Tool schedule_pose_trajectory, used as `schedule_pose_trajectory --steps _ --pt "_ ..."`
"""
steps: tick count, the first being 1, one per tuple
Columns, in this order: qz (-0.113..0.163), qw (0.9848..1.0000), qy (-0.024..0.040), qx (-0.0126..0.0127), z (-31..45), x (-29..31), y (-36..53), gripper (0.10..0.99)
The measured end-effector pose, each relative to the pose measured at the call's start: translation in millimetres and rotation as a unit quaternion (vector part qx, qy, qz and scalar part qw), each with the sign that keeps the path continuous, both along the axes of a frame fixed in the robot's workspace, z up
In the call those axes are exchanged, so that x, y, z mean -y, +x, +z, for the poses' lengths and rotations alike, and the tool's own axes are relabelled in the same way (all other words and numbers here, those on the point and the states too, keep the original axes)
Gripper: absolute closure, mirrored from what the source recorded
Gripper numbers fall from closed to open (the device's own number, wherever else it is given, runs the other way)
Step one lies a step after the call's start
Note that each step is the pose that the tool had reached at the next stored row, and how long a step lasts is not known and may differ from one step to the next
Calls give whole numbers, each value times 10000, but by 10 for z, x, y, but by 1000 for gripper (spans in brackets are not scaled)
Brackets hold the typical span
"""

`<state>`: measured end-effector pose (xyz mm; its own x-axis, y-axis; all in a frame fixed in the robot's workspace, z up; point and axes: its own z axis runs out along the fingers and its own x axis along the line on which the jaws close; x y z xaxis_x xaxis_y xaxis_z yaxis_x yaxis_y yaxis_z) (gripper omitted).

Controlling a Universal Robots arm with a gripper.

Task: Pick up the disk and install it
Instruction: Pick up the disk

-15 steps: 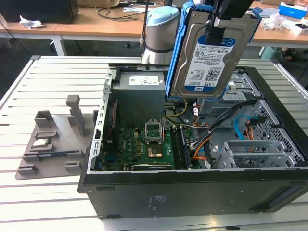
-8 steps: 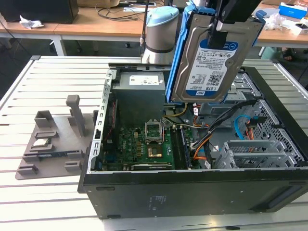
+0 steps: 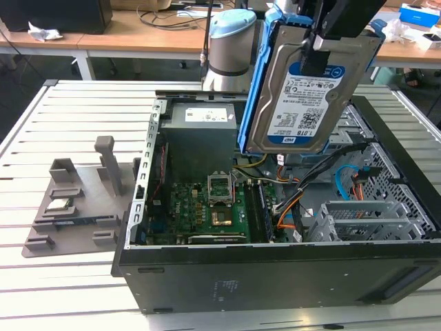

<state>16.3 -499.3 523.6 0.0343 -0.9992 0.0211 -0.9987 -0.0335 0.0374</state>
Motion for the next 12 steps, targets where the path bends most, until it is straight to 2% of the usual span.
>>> schedule_pose_trajectory --steps 5,6,7,9,11,12 --pt "0 10000 -2 0 -3 127 0 722" --pt "0 10000 -2 0 -6 176 0 722" --pt "0 10000 4 0 -11 255 0 722" --pt "0 10000 51 0 -14 337 0 722" --pt "0 9999 112 0 -17 396 0 722" --pt "-10 9999 117 1 -23 412 0 722"
